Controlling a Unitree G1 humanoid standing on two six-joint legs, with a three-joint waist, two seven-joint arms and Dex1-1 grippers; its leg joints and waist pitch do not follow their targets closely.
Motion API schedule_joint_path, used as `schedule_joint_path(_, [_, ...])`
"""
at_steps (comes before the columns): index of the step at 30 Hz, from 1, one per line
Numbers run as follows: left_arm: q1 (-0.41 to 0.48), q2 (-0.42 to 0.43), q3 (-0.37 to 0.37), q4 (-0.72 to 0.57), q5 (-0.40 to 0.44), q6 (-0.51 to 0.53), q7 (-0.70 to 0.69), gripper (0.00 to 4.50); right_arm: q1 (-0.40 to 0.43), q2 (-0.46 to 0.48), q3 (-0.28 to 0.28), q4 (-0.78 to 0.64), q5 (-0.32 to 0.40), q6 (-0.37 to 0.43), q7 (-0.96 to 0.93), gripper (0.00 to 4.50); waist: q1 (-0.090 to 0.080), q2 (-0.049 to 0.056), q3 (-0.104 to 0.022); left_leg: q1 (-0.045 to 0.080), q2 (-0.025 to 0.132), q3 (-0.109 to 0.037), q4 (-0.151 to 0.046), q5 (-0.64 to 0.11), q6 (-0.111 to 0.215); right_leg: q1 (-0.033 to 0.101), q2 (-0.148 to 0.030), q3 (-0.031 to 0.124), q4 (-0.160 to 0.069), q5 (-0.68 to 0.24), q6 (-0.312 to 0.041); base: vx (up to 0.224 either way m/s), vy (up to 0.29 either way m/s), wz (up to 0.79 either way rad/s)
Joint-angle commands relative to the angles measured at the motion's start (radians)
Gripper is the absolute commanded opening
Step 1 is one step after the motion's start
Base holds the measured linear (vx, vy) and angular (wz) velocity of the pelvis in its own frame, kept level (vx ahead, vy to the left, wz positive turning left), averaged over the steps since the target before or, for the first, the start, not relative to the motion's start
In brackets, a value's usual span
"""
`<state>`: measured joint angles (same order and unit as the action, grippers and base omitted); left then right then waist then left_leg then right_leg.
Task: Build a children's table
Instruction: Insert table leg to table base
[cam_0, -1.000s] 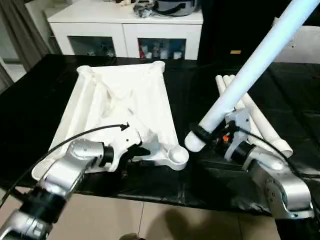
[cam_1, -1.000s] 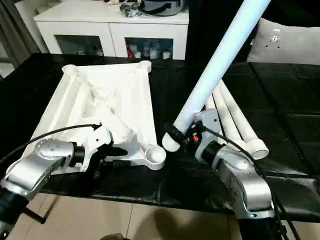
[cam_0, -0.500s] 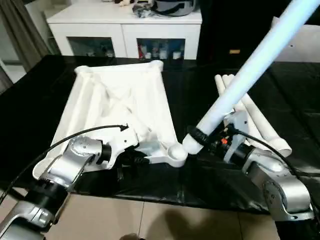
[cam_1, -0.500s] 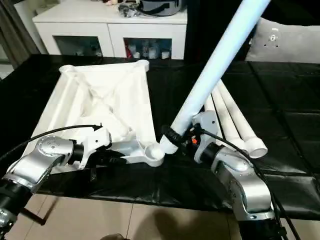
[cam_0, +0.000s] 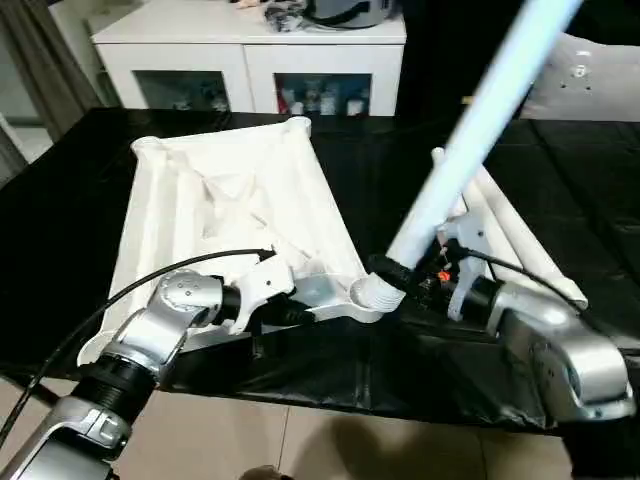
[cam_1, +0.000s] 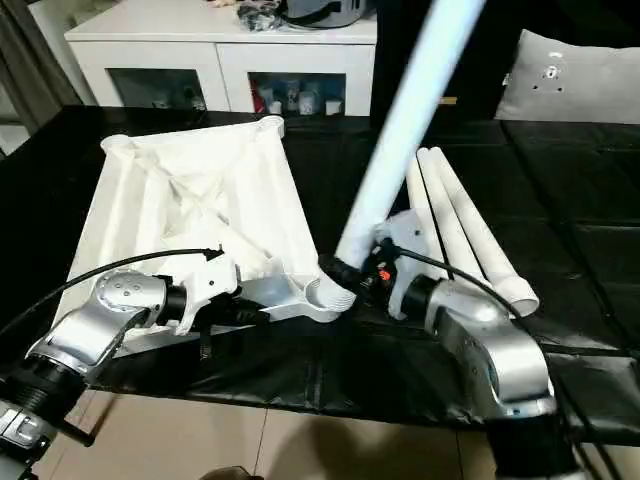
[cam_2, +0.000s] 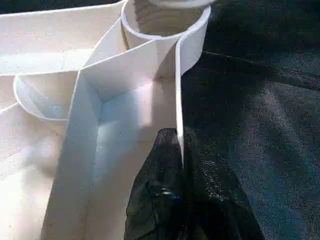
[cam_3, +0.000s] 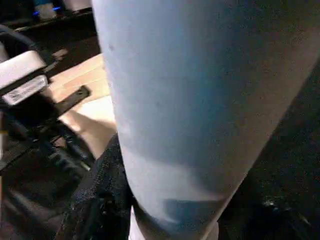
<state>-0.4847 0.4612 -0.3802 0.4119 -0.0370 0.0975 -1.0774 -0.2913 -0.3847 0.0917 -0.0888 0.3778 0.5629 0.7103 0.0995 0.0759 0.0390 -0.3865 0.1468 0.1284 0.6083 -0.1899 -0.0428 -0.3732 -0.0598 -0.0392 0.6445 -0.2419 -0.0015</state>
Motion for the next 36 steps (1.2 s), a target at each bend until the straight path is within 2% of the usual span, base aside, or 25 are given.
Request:
schedule_joint_path(1, [-0.021,-0.001,-0.024,0.004,0.029,-0.030,-0.004,0.00,-0.025,-0.004,0.027,0.034,-0.020,0.014,0.026,1.88,0.003,-0.011,-0.056,0.013,0.071,-0.015,-0.077,-0.166,0.018,0.042,-0.092,0.046,-0.078,-0.014,-0.237,0.000,0.000,0.00])
schedule_joint_path(8, [-0.023,0.013,-0.043,0.016,0.076,-0.071,-0.008,0.00,-0.079,-0.007,0.067,0.081,-0.033,0.016,0.051,1.88,0.011,-0.011,-0.056,0.015,0.072,-0.013,-0.077,-0.157,0.016,0.039,-0.093,0.048,-0.078,-0.017,-0.233,0.000,0.000,0.00])
schedule_joint_path(20, [-0.019,0.007,-0.038,-0.025,0.035,-0.089,-0.079,0.00,-0.130,-0.041,0.149,0.194,-0.092,0.056,0.100,1.88,0.014,-0.014,-0.056,0.013,0.073,-0.012,-0.078,-0.148,0.015,0.040,-0.092,0.047,-0.076,-0.004,-0.234,0.000,0.000,0.00])
schedule_joint_path(23, [-0.024,0.011,-0.041,-0.019,0.033,-0.095,-0.097,0.00,-0.134,-0.054,0.149,0.195,-0.086,0.066,0.118,1.88,0.015,-0.013,-0.056,0.014,0.073,-0.012,-0.077,-0.151,0.015,0.040,-0.093,0.048,-0.077,-0.009,-0.235,0.000,0.000,0.00])
schedule_joint_path(24, [-0.024,0.012,-0.041,-0.020,0.033,-0.096,-0.098,0.00,-0.134,-0.054,0.148,0.194,-0.084,0.068,0.121,1.88,0.016,-0.009,-0.056,0.015,0.074,-0.013,-0.078,-0.155,0.014,0.039,-0.093,0.047,-0.076,-0.009,-0.235,0.000,0.000,0.00])
schedule_joint_path(29, [-0.020,0.015,-0.043,-0.038,0.021,-0.097,-0.129,0.00,-0.135,-0.051,0.152,0.212,-0.078,0.072,0.143,1.88,0.016,-0.009,-0.055,0.015,0.075,-0.013,-0.081,-0.172,0.009,0.038,-0.093,0.047,-0.077,-0.014,-0.241,0.000,0.000,0.00])
schedule_joint_path(33, [-0.027,0.017,-0.047,-0.045,0.022,-0.092,-0.140,0.00,-0.138,-0.033,0.139,0.245,-0.067,0.074,0.142,1.88,0.015,-0.009,-0.054,0.016,0.074,-0.013,-0.082,-0.187,0.003,0.039,-0.093,0.047,-0.079,-0.028,-0.245,0.000,0.000,0.00])
schedule_joint_path(36, [-0.032,0.010,-0.043,-0.032,0.027,-0.094,-0.134,0.00,-0.127,-0.010,0.106,0.277,-0.042,0.083,0.134,1.88,0.014,-0.008,-0.056,0.016,0.074,-0.013,-0.081,-0.183,0.003,0.039,-0.093,0.047,-0.078,-0.009,-0.250,0.000,0.000,0.00])
